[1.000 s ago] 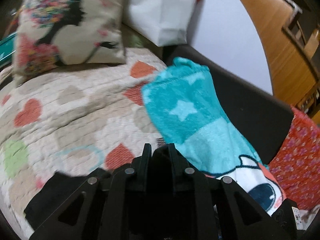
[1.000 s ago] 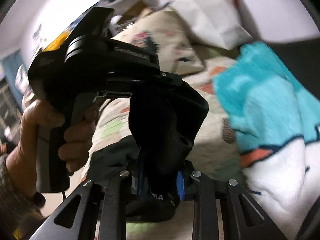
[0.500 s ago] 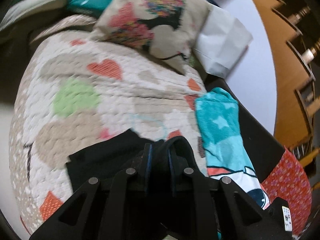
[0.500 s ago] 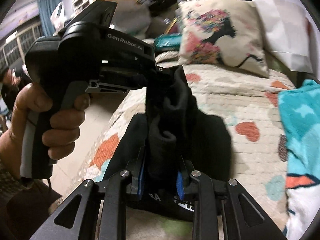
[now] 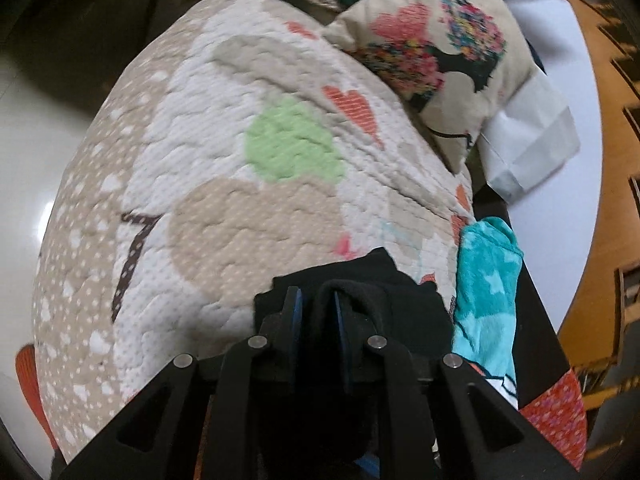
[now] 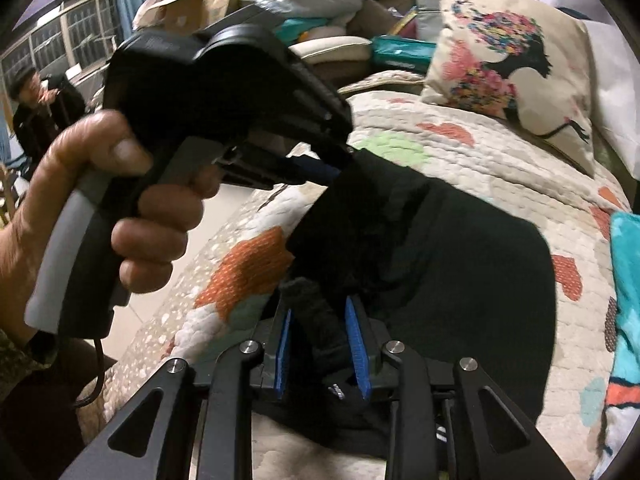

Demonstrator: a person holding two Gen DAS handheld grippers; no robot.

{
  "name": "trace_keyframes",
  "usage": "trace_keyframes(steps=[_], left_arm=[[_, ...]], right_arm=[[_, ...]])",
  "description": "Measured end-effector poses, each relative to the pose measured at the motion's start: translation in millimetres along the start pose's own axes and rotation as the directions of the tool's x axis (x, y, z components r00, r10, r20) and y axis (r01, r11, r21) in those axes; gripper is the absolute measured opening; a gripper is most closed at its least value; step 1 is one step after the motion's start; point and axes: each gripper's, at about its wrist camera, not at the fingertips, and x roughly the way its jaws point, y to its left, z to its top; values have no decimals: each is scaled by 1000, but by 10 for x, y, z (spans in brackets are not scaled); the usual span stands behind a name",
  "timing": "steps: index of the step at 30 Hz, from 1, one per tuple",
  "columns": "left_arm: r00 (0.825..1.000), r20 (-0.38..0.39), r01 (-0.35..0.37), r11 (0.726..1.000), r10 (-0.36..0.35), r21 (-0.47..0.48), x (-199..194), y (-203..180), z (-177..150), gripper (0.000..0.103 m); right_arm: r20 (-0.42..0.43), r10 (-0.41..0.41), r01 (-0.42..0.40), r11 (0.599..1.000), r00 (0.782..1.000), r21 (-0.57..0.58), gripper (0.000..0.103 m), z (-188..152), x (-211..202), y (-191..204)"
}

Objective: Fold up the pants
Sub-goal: 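Lower the held shorts onto the quilt and open the right gripper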

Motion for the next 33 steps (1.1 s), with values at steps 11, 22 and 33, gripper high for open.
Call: trace_keyframes(steps=[11, 22, 33], left_arm=[[983, -2, -183, 976, 184, -122, -254, 306, -72, 29], [995, 81, -60, 998, 57, 25, -381, -160, -265, 48], [971, 47, -238, 962, 234, 133, -137, -335, -612, 9]], right_arm=[[-26, 58, -59, 997, 998, -51, 69, -93, -37, 316], [-51, 41, -43, 999, 998, -31, 69, -427, -499, 95], [14, -52, 48, 974, 999, 222, 69, -493, -819, -595]])
